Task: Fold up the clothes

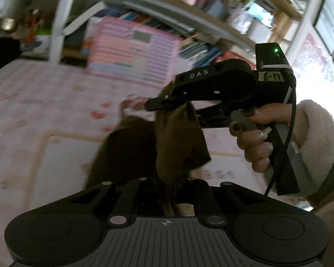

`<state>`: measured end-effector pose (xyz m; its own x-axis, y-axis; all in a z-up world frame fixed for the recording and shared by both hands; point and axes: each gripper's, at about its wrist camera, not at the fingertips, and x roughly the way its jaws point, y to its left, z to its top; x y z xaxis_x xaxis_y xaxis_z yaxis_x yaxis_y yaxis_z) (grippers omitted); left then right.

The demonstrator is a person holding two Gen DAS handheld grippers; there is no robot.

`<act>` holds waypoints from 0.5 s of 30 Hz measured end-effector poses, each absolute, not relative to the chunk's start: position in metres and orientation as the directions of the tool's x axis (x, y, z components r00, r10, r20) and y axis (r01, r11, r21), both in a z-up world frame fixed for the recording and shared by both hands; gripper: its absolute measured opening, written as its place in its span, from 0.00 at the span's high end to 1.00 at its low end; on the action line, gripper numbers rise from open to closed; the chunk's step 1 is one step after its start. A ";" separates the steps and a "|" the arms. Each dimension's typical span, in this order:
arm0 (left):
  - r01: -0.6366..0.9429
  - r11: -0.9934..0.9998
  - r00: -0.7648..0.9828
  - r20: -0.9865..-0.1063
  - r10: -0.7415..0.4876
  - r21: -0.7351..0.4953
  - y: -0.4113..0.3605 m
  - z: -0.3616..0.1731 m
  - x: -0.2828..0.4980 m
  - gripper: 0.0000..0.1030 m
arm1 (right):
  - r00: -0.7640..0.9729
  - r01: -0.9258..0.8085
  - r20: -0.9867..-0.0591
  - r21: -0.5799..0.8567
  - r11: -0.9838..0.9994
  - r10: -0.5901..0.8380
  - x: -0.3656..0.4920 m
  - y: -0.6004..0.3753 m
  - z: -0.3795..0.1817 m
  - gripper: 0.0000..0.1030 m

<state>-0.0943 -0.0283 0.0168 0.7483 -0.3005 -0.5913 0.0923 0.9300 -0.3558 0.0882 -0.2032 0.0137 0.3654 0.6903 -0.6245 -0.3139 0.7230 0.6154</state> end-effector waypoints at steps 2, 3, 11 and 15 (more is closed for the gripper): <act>0.070 0.933 0.745 -0.604 -0.284 -0.352 -0.005 0.014 -0.099 0.81 | 0.366 -0.298 -0.646 0.600 0.742 0.670 0.086 -0.183 0.006 0.59; 0.060 0.933 0.744 -0.607 -0.279 -0.355 0.005 0.012 -0.101 0.78 | 0.369 -0.295 -0.649 0.598 0.746 0.666 0.084 -0.175 0.004 0.57; 0.076 0.921 0.745 -0.592 -0.307 -0.383 0.049 0.008 -0.089 0.63 | 0.435 -0.276 -0.597 0.624 0.731 0.674 0.061 -0.158 0.013 0.46; 0.130 0.905 0.733 -0.575 -0.362 -0.404 0.050 0.006 -0.070 0.59 | 0.529 -0.223 -0.603 0.581 0.783 0.597 0.042 -0.180 0.017 0.40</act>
<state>-0.0700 0.0499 0.0056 0.7333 -0.3622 -0.5754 0.1297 0.9053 -0.4045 0.0416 -0.1798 0.0170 0.5292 0.5972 -0.6027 -0.2227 0.7832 0.5805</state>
